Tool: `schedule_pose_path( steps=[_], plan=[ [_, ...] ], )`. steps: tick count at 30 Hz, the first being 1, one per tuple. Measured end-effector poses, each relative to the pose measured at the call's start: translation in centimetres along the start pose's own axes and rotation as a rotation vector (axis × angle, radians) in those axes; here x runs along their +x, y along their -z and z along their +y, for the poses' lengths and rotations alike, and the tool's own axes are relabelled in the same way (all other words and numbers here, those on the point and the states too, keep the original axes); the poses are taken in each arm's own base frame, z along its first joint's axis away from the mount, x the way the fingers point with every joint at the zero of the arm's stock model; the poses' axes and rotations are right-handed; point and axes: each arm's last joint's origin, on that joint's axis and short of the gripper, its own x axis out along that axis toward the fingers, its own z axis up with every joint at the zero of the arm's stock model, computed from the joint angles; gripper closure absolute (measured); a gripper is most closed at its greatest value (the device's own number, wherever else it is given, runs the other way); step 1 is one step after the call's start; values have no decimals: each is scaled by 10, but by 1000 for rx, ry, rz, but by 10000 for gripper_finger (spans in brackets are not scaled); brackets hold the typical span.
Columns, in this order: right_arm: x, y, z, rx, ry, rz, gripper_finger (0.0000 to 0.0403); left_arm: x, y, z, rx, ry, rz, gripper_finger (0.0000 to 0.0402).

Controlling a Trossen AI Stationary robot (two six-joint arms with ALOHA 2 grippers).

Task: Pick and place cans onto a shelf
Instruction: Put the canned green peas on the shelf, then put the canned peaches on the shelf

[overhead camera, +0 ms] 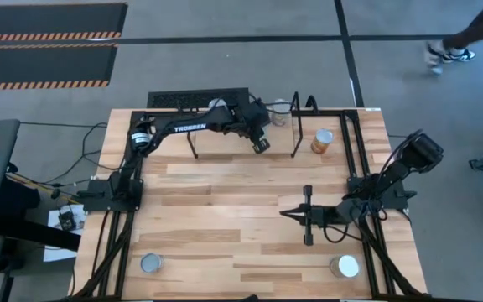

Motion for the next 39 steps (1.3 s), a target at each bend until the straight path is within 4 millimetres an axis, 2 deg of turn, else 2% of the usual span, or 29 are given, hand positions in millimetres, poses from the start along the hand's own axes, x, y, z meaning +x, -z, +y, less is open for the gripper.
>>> schedule_pose_path(
  steps=[6,12,26,39],
  plan=[
    [-3,-4,-1,-12,-10,10,397,17,5,-3,-19,-10,21,401],
    [-8,-9,1,-13,-28,-4,397,18,5,-2,-22,-24,10,400],
    [-10,-11,2,-20,-30,-7,397,18,1,-1,-14,-46,-24,364],
    [-10,-11,2,-20,-30,-7,397,18,1,0,8,-90,-26,363]
  ],
)
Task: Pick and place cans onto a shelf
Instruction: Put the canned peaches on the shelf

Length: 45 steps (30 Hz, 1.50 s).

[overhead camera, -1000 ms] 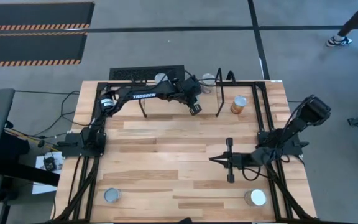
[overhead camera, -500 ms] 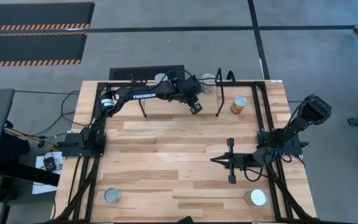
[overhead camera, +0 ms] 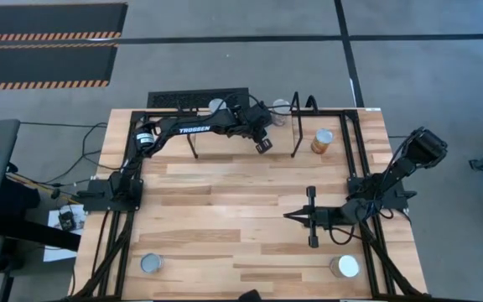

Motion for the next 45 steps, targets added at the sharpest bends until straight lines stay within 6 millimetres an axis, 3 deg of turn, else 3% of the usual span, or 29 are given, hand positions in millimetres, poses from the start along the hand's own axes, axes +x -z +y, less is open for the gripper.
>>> schedule_pose_path(
  steps=[9,13,17,24,29,35,45],
  plan=[
    [0,0,0,-7,2,0,397,0,-7,1,27,-24,-68,363],
    [0,-1,0,-29,0,-4,397,-12,-12,-7,77,-66,-110,380],
    [-4,-6,2,-40,-15,-28,397,-24,-16,-41,169,-51,-183,398],
    [-17,-7,2,-40,-53,-49,397,-29,2,-100,244,72,-341,401],
    [-19,-3,-2,1,-42,-39,398,-35,33,-121,238,175,-382,401],
    [-14,-5,-2,55,-31,-14,398,-64,74,-121,163,277,-520,401],
    [19,-45,17,80,-1,275,398,-116,162,-108,88,421,-677,401]
  ],
)
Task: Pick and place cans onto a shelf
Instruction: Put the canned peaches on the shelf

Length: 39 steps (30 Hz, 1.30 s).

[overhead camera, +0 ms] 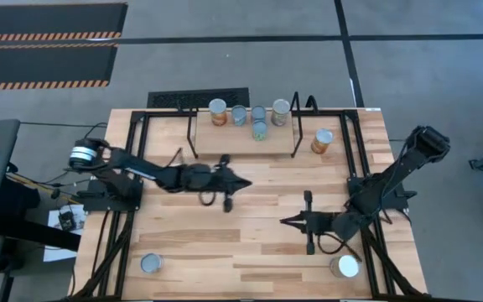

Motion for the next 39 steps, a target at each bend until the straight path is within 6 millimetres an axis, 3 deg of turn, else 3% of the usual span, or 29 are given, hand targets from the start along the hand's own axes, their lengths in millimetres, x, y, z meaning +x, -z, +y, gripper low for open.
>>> schedule_pose_path(
  steps=[7,14,21,28,34,39],
  plan=[
    [-12,-40,17,193,-37,224,398,-50,28,-12,-26,50,-134,401],
    [-11,-56,40,331,19,548,398,-79,50,-10,-66,64,-235,401],
    [-5,-66,70,516,67,944,385,-82,52,-10,-69,58,-240,401],
    [-20,-80,99,761,186,1226,341,-82,52,-10,-66,58,-237,401],
    [-37,-70,120,882,364,1398,288,-81,53,-10,-62,65,-226,401],
    [-42,-57,127,890,527,1412,236,-81,55,-10,-59,63,-212,401]
  ],
)
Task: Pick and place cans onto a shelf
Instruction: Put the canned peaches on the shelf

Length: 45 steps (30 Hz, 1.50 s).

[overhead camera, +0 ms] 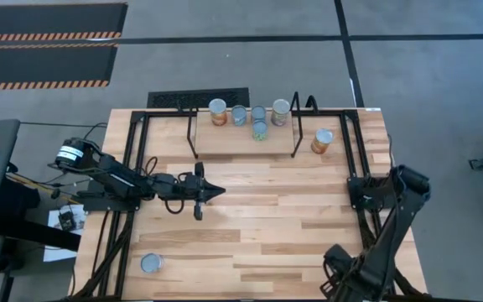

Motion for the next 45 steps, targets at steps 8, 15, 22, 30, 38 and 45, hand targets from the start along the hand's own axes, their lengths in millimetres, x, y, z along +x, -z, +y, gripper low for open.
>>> schedule_pose_path(
  steps=[8,15,22,30,38,45],
  plan=[
    [12,-5,1,56,100,-45,212,0,2,0,3,-1,16,401],
    [22,-6,-1,81,116,-60,226,0,2,0,4,-2,23,401],
    [38,-4,1,76,87,-51,222,0,3,0,5,-3,29,401],
    [42,-5,0,77,90,-53,230,0,3,0,4,-3,30,401],
    [41,-9,-3,86,130,-71,254,0,3,0,4,-3,33,401],
    [40,-14,0,86,103,-112,268,0,3,0,4,-3,35,401]
  ],
)
